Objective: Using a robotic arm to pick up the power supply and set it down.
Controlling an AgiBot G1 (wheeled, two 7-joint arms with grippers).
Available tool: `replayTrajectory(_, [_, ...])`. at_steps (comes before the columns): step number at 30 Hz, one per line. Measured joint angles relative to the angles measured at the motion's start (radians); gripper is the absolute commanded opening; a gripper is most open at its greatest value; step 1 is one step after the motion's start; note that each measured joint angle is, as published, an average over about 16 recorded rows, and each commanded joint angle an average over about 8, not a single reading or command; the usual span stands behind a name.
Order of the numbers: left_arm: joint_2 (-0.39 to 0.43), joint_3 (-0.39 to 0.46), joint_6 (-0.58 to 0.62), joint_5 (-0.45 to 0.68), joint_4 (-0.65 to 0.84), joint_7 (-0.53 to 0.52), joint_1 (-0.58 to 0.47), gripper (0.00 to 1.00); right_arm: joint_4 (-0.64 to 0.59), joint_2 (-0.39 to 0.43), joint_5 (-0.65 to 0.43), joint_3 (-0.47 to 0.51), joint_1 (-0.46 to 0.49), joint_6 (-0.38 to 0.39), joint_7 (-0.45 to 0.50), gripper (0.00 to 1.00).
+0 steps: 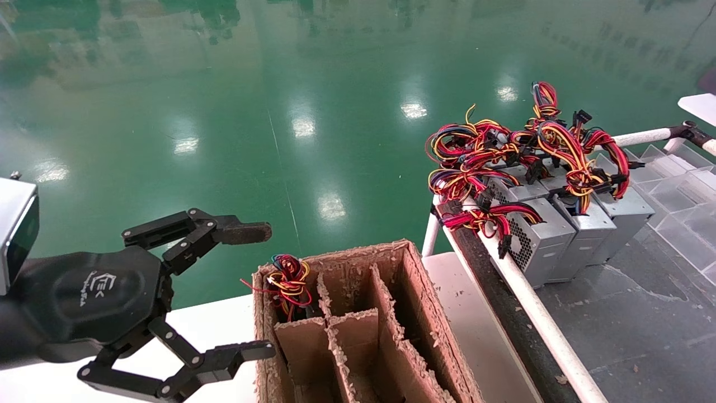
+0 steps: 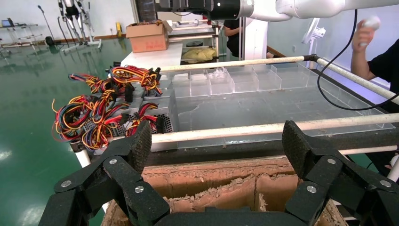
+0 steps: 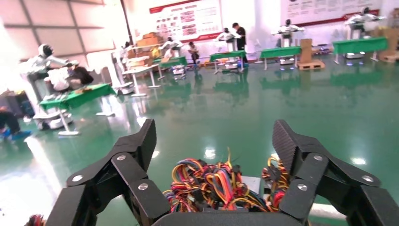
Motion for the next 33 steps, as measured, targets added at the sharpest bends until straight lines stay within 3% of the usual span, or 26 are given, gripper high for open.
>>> replayTrajectory(33, [0.000,0.000,0.000,0.000,0.000,0.000,0.000,1.00,0.695,-0.009,0.141,-0.072,-0.283,0.042,0.153,1.00])
